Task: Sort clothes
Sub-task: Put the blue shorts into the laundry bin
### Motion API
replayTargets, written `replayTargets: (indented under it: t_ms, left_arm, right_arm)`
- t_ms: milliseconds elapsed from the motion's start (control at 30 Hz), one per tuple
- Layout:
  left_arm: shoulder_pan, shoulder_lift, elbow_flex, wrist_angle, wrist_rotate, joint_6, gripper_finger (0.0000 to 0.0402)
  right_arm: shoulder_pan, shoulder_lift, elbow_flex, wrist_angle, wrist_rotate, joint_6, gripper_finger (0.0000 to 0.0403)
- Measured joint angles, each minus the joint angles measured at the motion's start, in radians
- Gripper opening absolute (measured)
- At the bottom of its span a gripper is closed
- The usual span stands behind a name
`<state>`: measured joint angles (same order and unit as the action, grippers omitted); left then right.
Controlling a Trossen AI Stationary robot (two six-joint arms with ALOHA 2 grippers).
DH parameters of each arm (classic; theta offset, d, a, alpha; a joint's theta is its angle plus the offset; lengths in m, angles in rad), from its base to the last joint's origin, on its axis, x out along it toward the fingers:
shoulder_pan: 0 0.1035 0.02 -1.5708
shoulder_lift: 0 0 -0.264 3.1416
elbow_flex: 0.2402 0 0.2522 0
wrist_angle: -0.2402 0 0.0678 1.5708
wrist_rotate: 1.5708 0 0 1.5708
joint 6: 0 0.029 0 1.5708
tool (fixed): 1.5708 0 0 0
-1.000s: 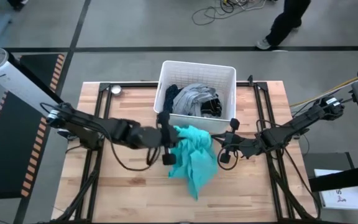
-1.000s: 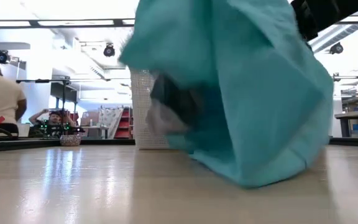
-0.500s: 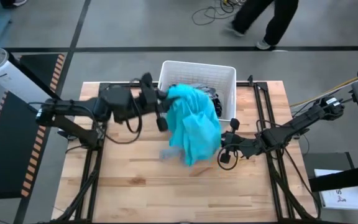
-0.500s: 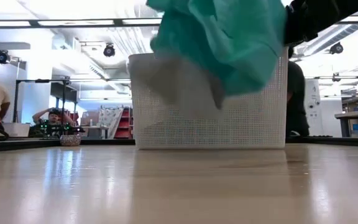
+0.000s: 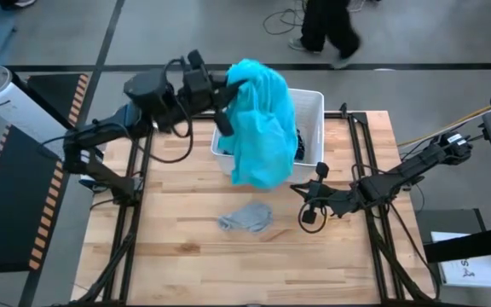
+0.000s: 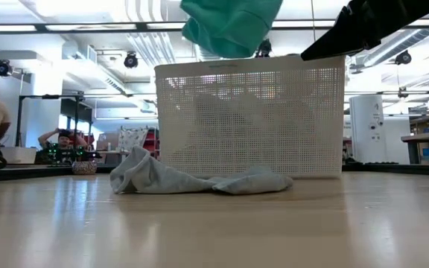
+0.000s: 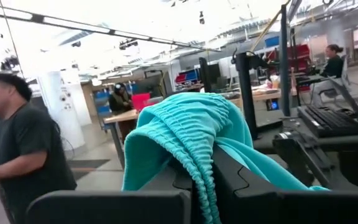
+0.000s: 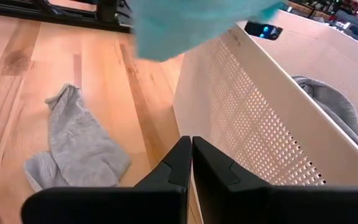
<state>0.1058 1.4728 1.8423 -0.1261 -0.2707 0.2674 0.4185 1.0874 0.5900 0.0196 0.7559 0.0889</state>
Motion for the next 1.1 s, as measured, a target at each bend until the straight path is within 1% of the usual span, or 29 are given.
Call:
replayTargets:
  t_ms: [200, 367, 400, 433, 467, 600, 700, 767, 933, 967, 1100]
  left_arm:
    - [0.050, 0.165, 0.289, -0.157, 0.001, 0.050, 0.0002]
    - [0.113, 0.306, 0.514, -0.278, 0.001, 0.064, 0.0002]
    - [0.127, 0.317, 0.515, -0.265, 0.001, 0.070, 0.0002]
    - [0.143, 0.314, 0.487, -0.220, 0.001, 0.082, 0.0002]
    - [0.163, 0.312, 0.471, -0.215, 0.001, 0.084, 0.0002]
    - [0.233, 0.313, 0.446, -0.265, 0.003, 0.043, 0.0002]
    - [0.273, 0.313, 0.424, -0.336, 0.017, 0.010, 0.0002]
    - [0.281, 0.313, 0.393, -0.377, 0.023, 0.000, 0.0002]
    - [0.280, 0.313, 0.277, -0.418, 0.031, -0.014, 0.0002]
    - [0.280, 0.313, 0.250, -0.418, 0.043, -0.018, 0.0002]
    - [0.280, 0.312, 0.112, -0.371, 0.177, -0.068, 0.0002]
  right_arm:
    - [0.000, 0.000, 0.000, 0.000, 0.000, -0.002, 0.0000]
    - [0.000, 0.000, 0.000, -0.001, 0.000, -0.003, 0.0000]
    - [0.000, 0.000, 0.000, 0.000, 0.000, -0.003, 0.0000]
    - [0.000, 0.000, 0.000, -0.001, 0.000, -0.003, 0.0000]
    - [0.000, 0.000, 0.000, 0.000, 0.000, -0.003, 0.0000]
    - [0.000, 0.000, 0.001, -0.007, 0.000, -0.003, 0.0000]
    - [0.000, 0.000, 0.000, -0.007, 0.000, -0.008, 0.0000]
    - [0.000, 0.000, 0.000, -0.008, 0.000, -0.009, 0.0000]
    - [0.000, 0.000, 0.000, -0.007, 0.000, -0.011, 0.0000]
    - [0.000, 0.000, 0.000, -0.007, 0.000, -0.011, 0.0000]
    - [0.000, 0.000, -0.001, -0.007, 0.000, -0.011, 0.0000]
